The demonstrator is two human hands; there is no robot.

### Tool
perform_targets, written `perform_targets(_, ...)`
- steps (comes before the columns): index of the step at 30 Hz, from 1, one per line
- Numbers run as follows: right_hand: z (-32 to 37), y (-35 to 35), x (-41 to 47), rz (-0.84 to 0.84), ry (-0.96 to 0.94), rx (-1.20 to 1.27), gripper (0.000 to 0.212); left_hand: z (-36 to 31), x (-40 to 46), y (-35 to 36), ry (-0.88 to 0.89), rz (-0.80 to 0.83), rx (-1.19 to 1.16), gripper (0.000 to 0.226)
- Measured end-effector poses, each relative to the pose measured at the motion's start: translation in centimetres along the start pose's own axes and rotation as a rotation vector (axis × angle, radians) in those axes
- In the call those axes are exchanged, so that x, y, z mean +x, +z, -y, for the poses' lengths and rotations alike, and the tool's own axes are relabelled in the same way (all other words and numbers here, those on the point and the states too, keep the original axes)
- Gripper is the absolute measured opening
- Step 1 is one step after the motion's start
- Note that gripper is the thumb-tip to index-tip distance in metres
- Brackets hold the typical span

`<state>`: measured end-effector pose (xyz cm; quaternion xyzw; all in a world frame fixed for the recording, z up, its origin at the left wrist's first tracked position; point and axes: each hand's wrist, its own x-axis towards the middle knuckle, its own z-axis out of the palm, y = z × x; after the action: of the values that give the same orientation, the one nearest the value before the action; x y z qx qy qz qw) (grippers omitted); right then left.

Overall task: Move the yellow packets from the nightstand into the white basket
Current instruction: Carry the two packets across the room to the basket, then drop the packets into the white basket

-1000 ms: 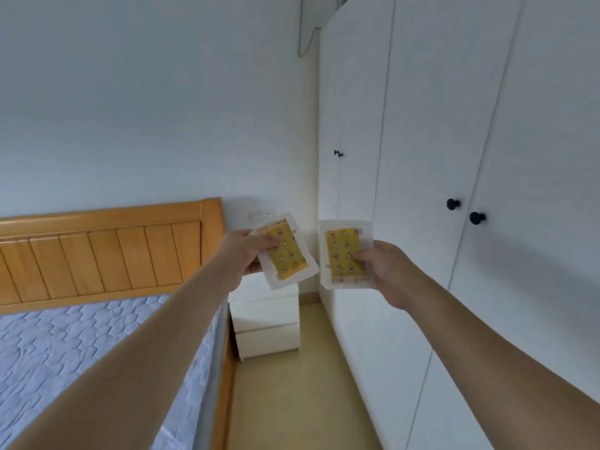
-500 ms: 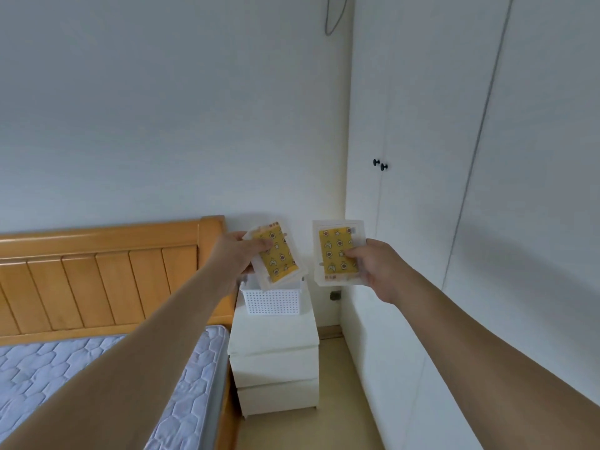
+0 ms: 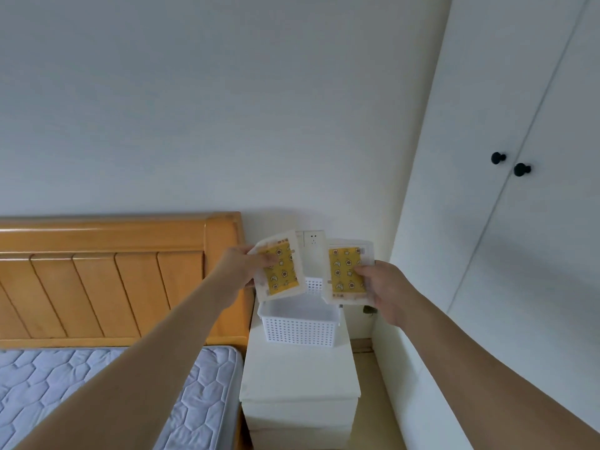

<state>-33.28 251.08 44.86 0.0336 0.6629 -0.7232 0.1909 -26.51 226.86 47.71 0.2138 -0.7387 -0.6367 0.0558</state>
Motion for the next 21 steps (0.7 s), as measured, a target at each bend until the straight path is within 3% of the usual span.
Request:
perform_targets(4,-0.1,1.9,8.7,-0.062,0.072,0.004,0.019,0.6,10.7,-0.7,-0.040,0.050,0.088,0.020)
perform_targets(9,-0.8,1.6,17.0,-0.109,0.150,-0.023,0.015,1.9,21.0,1.4,-0.067,0.045,0.206,0.029)
perform_targets(14,-1.9,1.1,25.9,-0.134,0.222,-0.061,0.012,3.4,27.4,3.6,0.024,-0.004,0.486,0.039)
perform_targets(21,-9.9,2.6,36.4,-0.126,0.378,-0.182,0.017,10.9,35.5,6.0,-0.075,0.073,0.685,0.050)
